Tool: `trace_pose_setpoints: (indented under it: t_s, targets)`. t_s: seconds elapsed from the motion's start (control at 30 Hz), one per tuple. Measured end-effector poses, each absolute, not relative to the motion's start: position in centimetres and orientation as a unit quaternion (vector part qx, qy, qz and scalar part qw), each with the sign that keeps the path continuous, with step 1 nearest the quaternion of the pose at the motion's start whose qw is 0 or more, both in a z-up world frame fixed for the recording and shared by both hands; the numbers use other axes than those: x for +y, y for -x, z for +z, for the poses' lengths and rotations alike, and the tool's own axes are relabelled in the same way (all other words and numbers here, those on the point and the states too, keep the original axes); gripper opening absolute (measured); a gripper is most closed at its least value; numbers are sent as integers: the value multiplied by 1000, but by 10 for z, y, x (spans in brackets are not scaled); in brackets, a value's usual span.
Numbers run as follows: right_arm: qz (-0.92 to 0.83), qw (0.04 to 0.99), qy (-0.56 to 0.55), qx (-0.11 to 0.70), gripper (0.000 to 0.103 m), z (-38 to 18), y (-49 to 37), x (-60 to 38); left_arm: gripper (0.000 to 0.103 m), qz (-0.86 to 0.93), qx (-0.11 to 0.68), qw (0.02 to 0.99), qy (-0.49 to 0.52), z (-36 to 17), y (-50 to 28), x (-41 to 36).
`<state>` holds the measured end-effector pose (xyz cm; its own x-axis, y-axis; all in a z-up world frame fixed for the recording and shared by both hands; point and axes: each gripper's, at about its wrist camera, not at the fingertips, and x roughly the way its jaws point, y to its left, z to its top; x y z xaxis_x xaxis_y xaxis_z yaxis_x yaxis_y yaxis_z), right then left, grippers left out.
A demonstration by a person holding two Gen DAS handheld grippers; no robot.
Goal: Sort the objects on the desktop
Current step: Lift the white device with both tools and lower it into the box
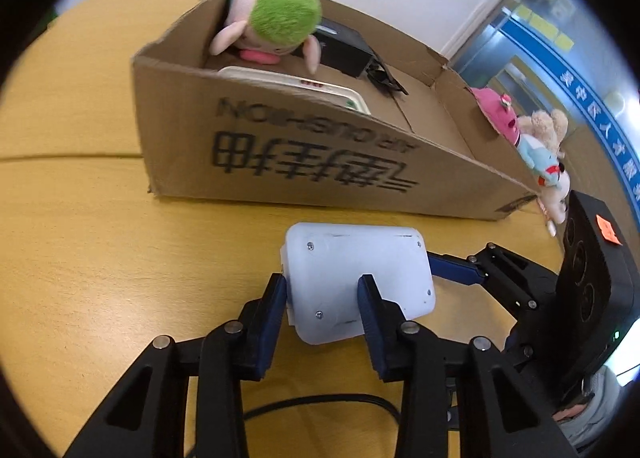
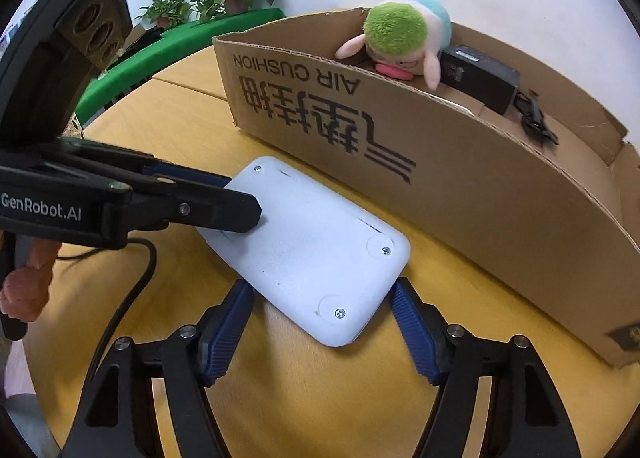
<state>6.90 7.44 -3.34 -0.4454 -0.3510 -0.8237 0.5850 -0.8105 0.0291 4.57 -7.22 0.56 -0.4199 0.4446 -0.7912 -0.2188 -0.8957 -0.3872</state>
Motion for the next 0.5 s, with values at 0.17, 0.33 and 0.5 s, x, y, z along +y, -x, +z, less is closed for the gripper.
trace_pose_setpoints:
  t_s: [0.17,0.33,0.5]
  targets:
    - [-856,268,-426,117,69,-20,-76,94,29,851,-88,202,476,34,-56,-54]
    - [-881,253,-388,99,69,20,-84,112,29,873,-69,214,433,77,-62,-35]
    - [-908,230,-336,101,69,71,-82,134,29,889,-57,236,389,122,-49,-14]
